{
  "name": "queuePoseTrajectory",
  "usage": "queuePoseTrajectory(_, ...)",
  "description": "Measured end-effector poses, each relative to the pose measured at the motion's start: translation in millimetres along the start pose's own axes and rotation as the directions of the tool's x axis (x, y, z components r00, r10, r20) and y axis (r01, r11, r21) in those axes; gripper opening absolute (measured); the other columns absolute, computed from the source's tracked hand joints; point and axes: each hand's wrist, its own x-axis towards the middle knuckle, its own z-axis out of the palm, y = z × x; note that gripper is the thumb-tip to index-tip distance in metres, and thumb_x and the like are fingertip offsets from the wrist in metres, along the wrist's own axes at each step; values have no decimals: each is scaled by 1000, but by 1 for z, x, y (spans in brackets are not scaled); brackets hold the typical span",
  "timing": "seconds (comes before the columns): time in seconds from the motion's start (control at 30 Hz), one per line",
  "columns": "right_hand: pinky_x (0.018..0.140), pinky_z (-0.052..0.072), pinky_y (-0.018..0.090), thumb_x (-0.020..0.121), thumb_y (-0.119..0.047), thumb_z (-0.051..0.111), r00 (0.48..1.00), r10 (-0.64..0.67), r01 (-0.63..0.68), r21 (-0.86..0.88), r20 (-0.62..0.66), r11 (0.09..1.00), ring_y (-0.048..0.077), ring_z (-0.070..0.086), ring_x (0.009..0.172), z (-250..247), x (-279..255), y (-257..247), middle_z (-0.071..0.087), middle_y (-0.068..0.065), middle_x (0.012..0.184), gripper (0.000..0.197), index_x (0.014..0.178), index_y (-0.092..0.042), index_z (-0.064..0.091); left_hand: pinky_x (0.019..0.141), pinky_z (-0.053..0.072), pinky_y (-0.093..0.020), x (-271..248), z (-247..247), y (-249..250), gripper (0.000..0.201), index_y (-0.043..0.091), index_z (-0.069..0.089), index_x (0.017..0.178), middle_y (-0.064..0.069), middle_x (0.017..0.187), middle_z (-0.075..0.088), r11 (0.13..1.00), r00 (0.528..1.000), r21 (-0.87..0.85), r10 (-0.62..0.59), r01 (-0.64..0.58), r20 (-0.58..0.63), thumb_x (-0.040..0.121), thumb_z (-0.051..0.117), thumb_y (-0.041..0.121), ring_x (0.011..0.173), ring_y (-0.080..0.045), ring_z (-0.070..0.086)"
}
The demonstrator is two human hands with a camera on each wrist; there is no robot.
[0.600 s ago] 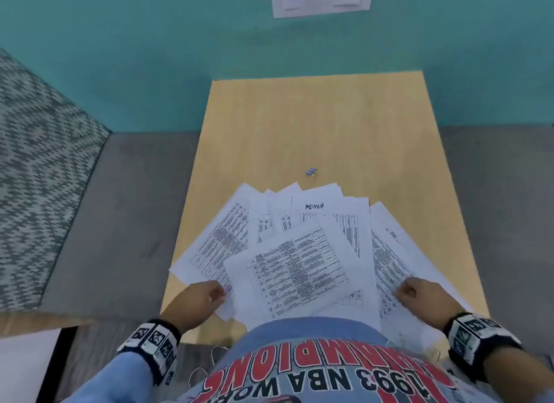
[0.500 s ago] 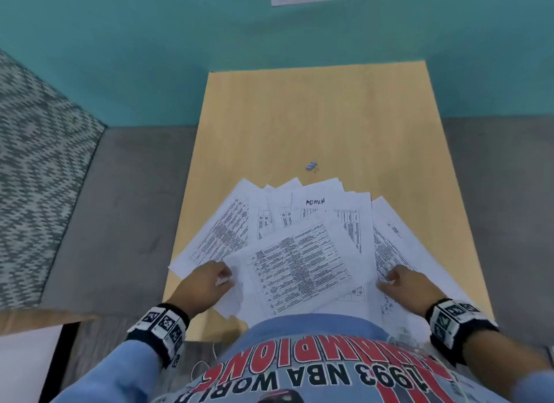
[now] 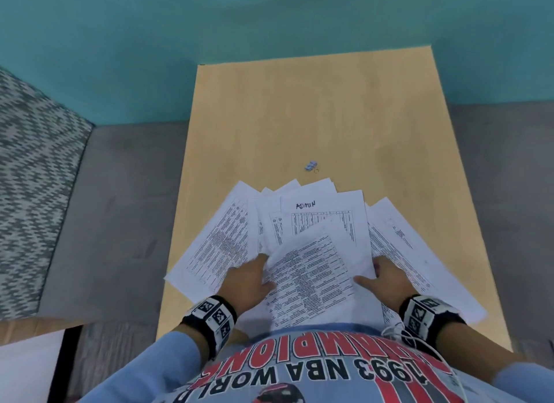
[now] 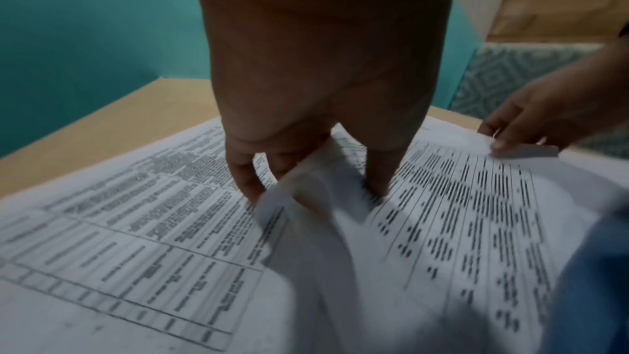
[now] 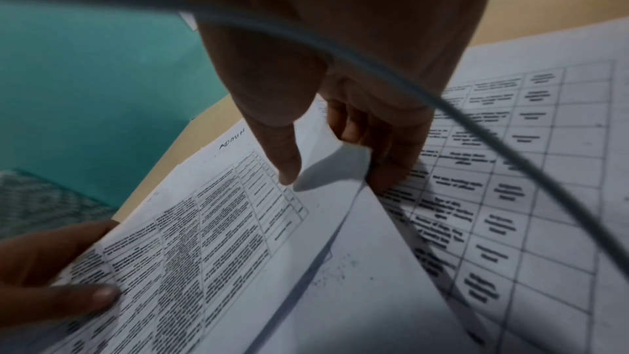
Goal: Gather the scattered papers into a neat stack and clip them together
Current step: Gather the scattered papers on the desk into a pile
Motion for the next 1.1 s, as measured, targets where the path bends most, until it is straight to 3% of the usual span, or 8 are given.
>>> queuePoseTrajectory(0.17,75,46,30,97,-32,69,995,-100,100,9,-13,995,22,64,96,-3,6,1,71,-1,110,31,123,-16,68,63,41,-28,-5,-2,2,10,23,59,105,12,81,57,944,998,-330,-1,23,67,104,66,31,69,-8,53)
queuePoseTrajectory(0.4,90,58,49,97,-44,65,999,-50,53,180,-22,982,24,69,99,-9,9,2,73,3,113,36,118,-15,63,62,35,-28,-11,-5,-11,30,32,50,80,8,78,53,758,960,-619,-278,205,-22,100,71,25,69,-9,49)
queuePoseTrajectory(0.53,87,55,36,86,-58,74,989,-115,86,269,91,959,11,71,102,-5,0,-4,75,-9,116,49,123,-26,66,54,34,-27,-14,-6,-15,31,24,55,74,3,68,54,699,914,-669,-399,253,-70,98,74,19,57,-12,47)
queuePoseTrajectory(0.67,90,57,35,78,-50,86,972,-161,100,320,171,942,8,74,105,-2,-11,-10,78,-15,114,49,121,-34,70,69,50,-39,-10,-3,-12,36,11,60,76,-10,72,59,582,858,-755,-511,302,-51,98,69,38,63,-26,57)
queuePoseTrajectory(0.73,94,58,42,80,-41,87,977,-140,71,371,163,926,11,75,103,-1,-14,-13,80,-12,112,41,116,-30,72,97,54,-55,-7,6,-9,56,4,67,102,-26,110,68,641,846,-667,-532,379,-31,96,58,59,102,-44,67)
queuePoseTrajectory(0.87,83,58,36,80,-37,87,982,-94,10,450,164,893,13,73,103,3,-15,-15,78,-7,117,48,123,-23,69,124,32,-55,-11,2,12,58,16,61,145,-15,161,32,809,909,-427,-406,404,91,108,42,57,147,-46,34)
queuePoseTrajectory(1.0,92,59,53,62,-55,93,998,2,-27,408,61,913,39,73,106,16,1,-6,78,10,114,84,127,-9,64,87,51,-37,-16,-5,29,39,16,75,111,-11,126,56,841,964,-485,-146,240,224,106,58,50,99,-26,63)
queuePoseTrajectory(1.1,58,58,36,59,-59,93,997,67,-78,427,43,901,33,68,64,20,7,-7,71,18,81,86,110,2,60,76,52,-38,-21,-9,30,33,21,66,120,-7,112,72,716,973,-663,-108,219,206,100,70,47,90,-18,65)
